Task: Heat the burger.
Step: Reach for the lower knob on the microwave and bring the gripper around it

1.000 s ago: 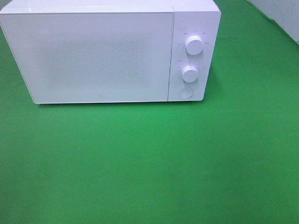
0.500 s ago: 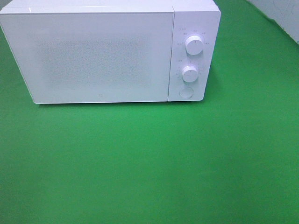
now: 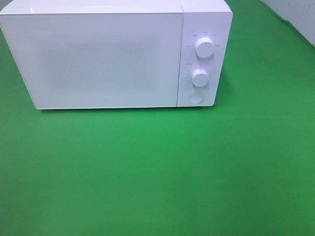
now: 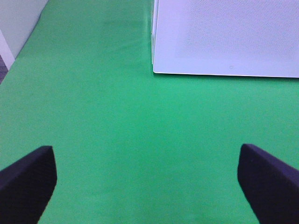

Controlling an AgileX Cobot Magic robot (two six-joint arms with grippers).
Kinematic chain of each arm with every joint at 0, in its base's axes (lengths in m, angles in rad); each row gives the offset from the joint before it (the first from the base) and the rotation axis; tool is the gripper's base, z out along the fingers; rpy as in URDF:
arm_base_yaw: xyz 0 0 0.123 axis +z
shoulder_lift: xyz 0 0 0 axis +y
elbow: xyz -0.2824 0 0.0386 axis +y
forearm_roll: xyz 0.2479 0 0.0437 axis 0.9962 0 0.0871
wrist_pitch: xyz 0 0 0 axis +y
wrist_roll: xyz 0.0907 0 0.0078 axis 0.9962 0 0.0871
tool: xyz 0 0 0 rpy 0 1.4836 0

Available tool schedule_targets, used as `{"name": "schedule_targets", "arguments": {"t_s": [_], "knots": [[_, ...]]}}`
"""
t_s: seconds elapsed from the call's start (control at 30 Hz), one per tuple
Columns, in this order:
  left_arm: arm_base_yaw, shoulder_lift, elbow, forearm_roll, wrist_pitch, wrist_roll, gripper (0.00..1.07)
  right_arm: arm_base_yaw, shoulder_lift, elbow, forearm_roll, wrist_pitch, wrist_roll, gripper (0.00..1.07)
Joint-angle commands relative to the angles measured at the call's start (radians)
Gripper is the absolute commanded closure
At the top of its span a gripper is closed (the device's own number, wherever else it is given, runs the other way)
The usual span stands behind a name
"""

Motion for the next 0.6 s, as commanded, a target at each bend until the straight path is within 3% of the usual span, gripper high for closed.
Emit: {"name": "schedule_targets", "arguments": {"t_s": [0.03,0.6], "knots": [[0.005,-0.023,0.003,-0.002,-0.003,-0.005,0.08,-0.004,-0.027,0.001,-0.005,-0.002,0.003,0.33],[0.005,-0.023,0.003,-0.002,-0.003,-0.005,0.09,-0.004,-0.027,0.001,-0.002,-0.003,0.004,0.33]]}}
